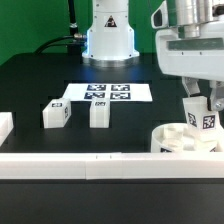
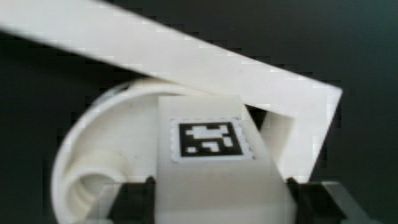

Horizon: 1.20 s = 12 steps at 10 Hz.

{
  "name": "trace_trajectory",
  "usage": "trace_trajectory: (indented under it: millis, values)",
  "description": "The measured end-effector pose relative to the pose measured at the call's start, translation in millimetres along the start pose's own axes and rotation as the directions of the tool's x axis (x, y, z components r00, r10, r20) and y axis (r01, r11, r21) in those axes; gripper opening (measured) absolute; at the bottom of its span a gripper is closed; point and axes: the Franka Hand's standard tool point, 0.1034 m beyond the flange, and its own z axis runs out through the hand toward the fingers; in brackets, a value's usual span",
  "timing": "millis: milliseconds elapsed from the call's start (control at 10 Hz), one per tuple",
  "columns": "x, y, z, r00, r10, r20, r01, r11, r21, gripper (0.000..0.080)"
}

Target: Assemble stool

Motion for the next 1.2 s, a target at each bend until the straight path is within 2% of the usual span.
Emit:
trace_trajectory:
  millis: [200, 400, 700, 800, 900, 1200]
  values:
    - [-2.0, 1.4, 0.0, 0.98, 0.2, 0.025, -0.2, 0.98, 0.016, 0.0343]
    - [-4.9, 1.1, 0.0, 0.915, 0.4, 0.055, -0.402, 0.915, 0.021, 0.0343]
    - [-5.1, 1.4, 0.2, 0.881, 0.469, 0.067, -0.471, 0.882, 0.018, 0.0343]
    - [-5.2, 1.4, 0.2, 0.885, 0.461, 0.067, -0.463, 0.886, 0.018, 0.0436]
    - [-5.2, 1.3, 0.1, 0.888, 0.454, 0.067, -0.456, 0.89, 0.019, 0.0599]
    - [-4.3, -7.9, -21.4, 0.952, 0.295, 0.076, -0.3, 0.952, 0.061, 0.0645]
